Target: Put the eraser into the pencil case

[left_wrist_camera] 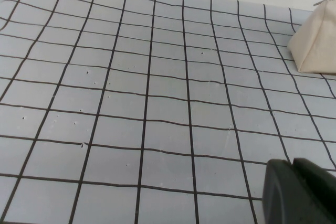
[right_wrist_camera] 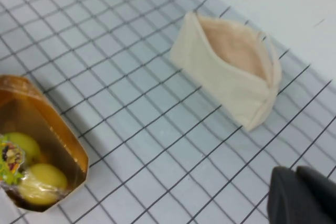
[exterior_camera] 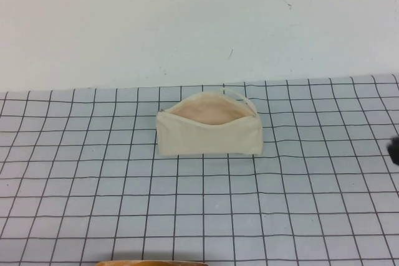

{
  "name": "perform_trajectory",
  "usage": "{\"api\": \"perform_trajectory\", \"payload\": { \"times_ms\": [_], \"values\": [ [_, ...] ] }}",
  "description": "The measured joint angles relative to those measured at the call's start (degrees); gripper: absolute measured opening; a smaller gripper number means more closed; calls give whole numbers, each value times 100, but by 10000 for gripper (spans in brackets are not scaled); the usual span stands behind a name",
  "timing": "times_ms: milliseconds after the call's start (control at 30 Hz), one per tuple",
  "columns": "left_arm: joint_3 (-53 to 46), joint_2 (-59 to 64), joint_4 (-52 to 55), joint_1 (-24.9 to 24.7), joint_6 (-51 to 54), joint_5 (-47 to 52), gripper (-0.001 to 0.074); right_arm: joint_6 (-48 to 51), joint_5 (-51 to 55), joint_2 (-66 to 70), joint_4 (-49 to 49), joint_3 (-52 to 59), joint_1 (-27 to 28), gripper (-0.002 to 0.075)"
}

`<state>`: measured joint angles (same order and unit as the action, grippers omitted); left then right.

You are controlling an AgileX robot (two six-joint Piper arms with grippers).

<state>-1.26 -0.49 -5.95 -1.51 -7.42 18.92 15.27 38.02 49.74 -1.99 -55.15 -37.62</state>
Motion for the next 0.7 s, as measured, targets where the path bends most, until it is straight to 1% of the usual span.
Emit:
{"api": "perform_trajectory", "payload": {
  "times_ms": [233,333,400,467,533,700],
  "values": [
    [0,0,0,0,0,0,-3,-128,-1907,-1659,302,2282,0,-1],
    [0,0,0,0,0,0,-3,-294,-2500,-2187,268,3116,11,-1],
    [0,0,0,0,0,0,-3,-377,-2871,-2533,69,3779,136,-1],
    [0,0,0,0,0,0,-3,-414,-3173,-2845,-39,4206,406,-1],
    [0,0,0,0,0,0,-3,-426,-3429,-3202,-96,4648,790,-1],
    [0,0,0,0,0,0,-3,-435,-3612,-3992,-141,5393,2192,-1]
  ]
}}
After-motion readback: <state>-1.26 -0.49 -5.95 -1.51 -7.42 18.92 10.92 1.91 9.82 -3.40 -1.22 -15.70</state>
